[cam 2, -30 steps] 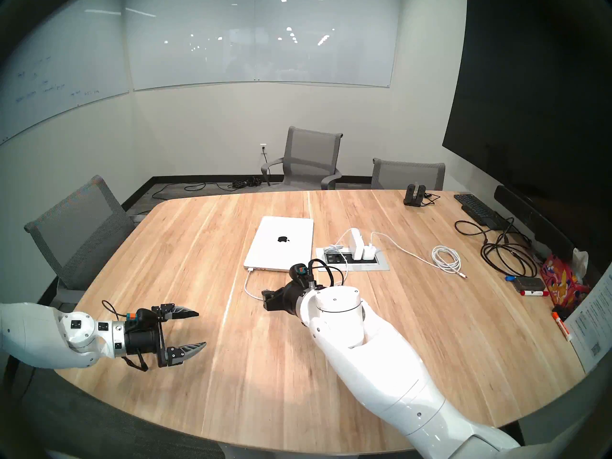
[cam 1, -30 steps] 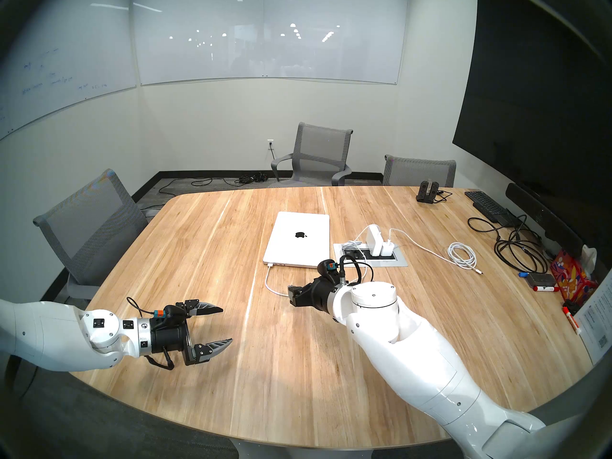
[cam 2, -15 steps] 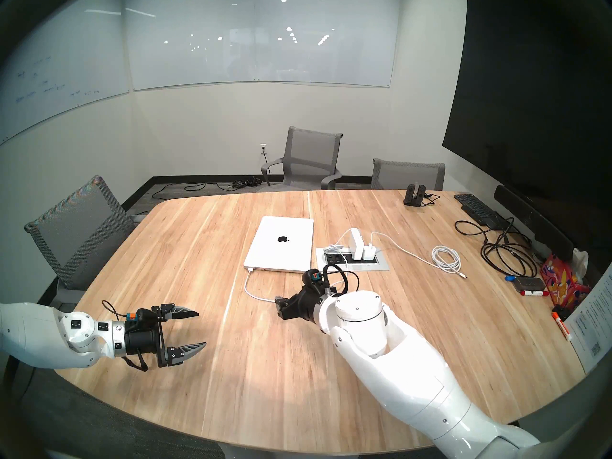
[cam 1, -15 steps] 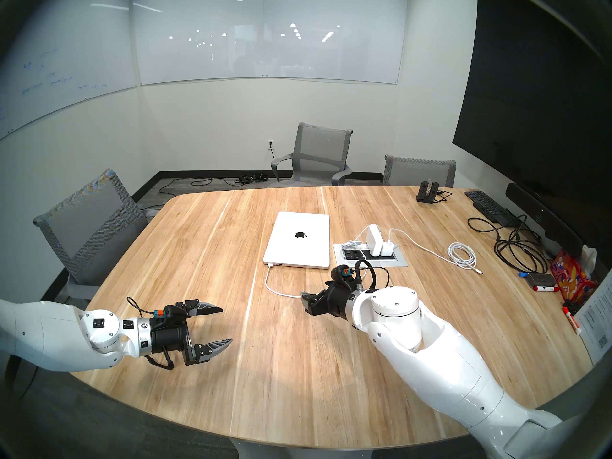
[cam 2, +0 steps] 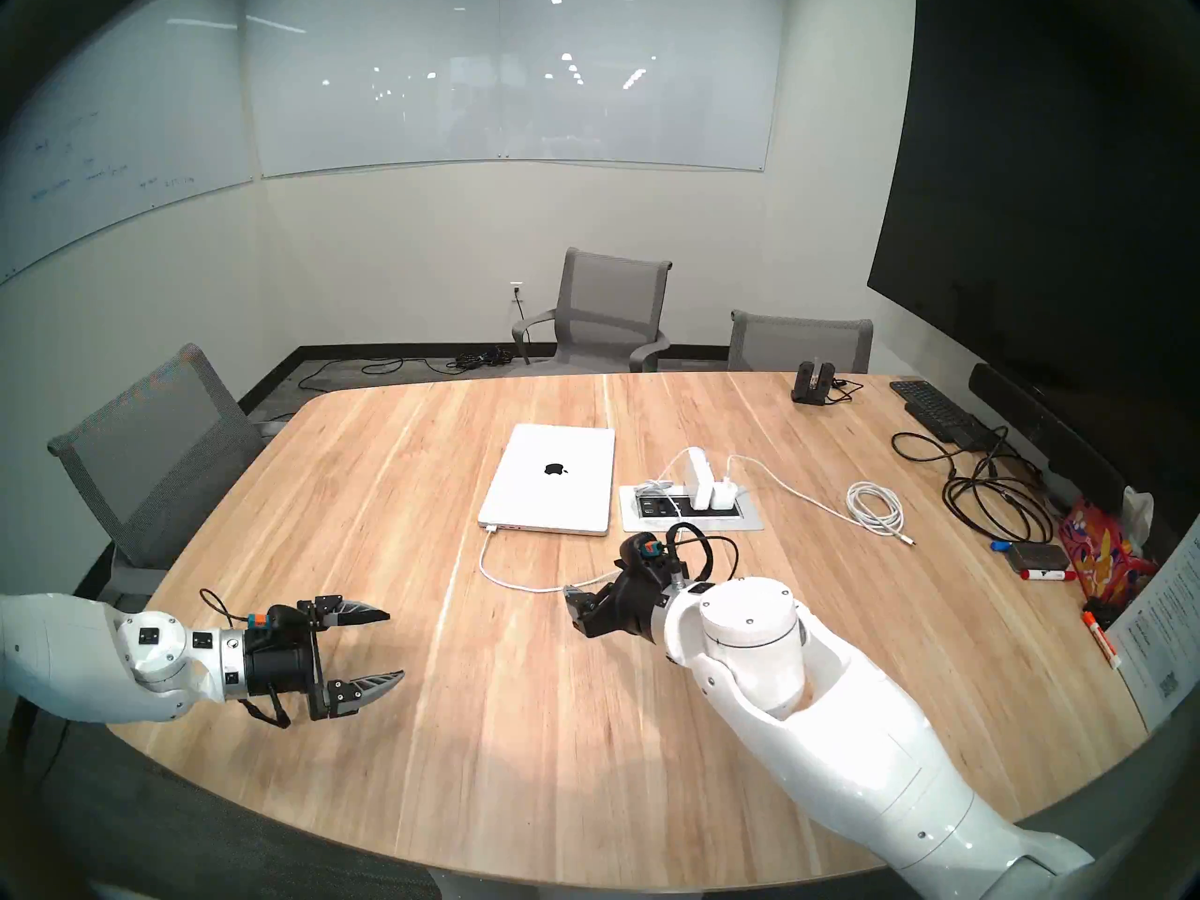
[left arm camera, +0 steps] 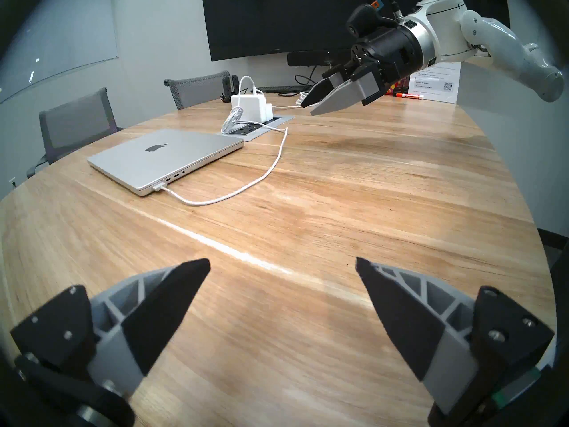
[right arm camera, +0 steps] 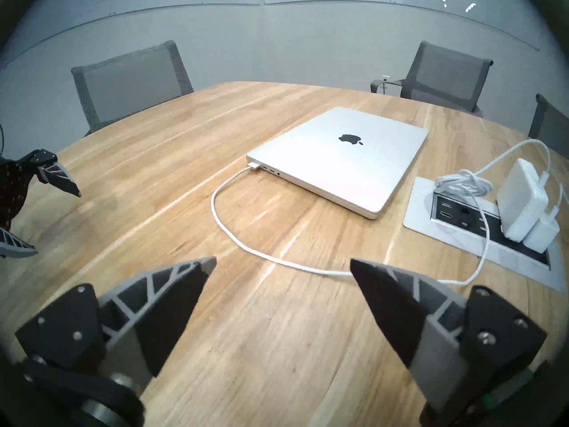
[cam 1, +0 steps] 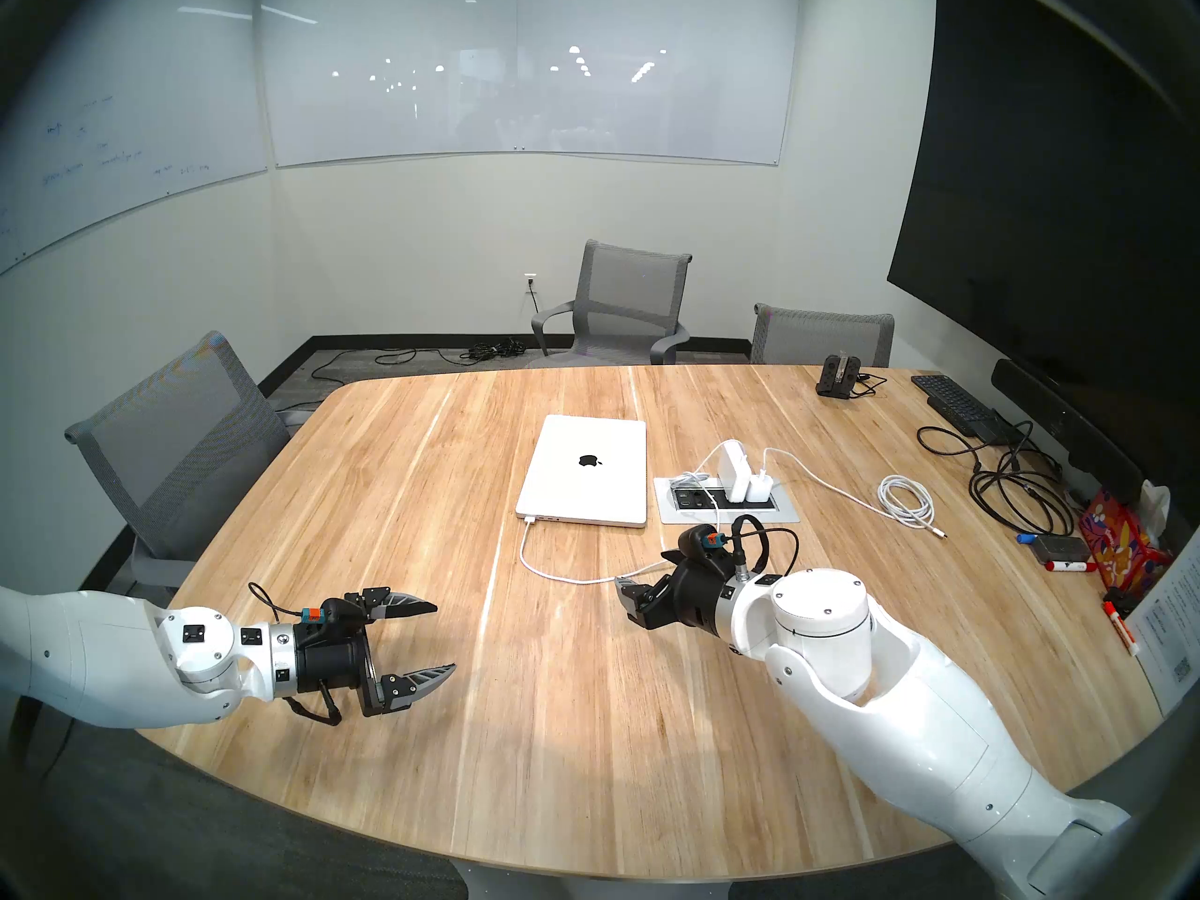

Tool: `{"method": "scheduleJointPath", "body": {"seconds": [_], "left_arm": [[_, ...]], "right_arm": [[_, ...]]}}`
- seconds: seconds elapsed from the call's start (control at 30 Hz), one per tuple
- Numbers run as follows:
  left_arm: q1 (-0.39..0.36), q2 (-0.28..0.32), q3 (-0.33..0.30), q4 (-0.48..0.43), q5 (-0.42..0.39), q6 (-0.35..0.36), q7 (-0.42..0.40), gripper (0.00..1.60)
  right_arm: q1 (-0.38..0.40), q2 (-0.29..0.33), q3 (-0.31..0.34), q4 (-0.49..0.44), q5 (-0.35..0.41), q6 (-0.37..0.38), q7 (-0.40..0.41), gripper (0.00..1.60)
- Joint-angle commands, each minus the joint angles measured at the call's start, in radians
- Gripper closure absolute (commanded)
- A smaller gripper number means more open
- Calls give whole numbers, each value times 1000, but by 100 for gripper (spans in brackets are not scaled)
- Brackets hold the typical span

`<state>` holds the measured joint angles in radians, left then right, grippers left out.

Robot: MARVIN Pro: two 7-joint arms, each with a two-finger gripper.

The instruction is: Plug the charging cable into the port of a MacBook

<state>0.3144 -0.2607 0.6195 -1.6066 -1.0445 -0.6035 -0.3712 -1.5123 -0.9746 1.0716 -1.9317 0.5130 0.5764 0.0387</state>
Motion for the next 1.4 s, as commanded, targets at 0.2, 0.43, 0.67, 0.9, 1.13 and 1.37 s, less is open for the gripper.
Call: {"method": "scheduleJointPath", "body": {"seconds": [0.2,0.43,0.67,0.9,1.13,1.37], "left_arm": [[-8,-1,-7,0,0,-2,1,0],[-8,-1,-7,0,0,-2,1,0],[-8,-1,-7,0,0,-2,1,0],[-8,-1,-7,0,0,-2,1,0],[-8,-1,-7,0,0,-2,1,0],[-8,-1,-7,0,0,-2,1,0]], "right_arm": [[-81,128,36,-37,-46,-160,77,0],[-128,173,62,-23,-75,-261,105,0],[-166,205,84,-20,-84,-312,121,0],[-177,213,84,-6,-116,-373,143,0],[-177,223,83,4,-145,-394,160,0],[-211,251,97,14,-180,-463,164,0]]}}
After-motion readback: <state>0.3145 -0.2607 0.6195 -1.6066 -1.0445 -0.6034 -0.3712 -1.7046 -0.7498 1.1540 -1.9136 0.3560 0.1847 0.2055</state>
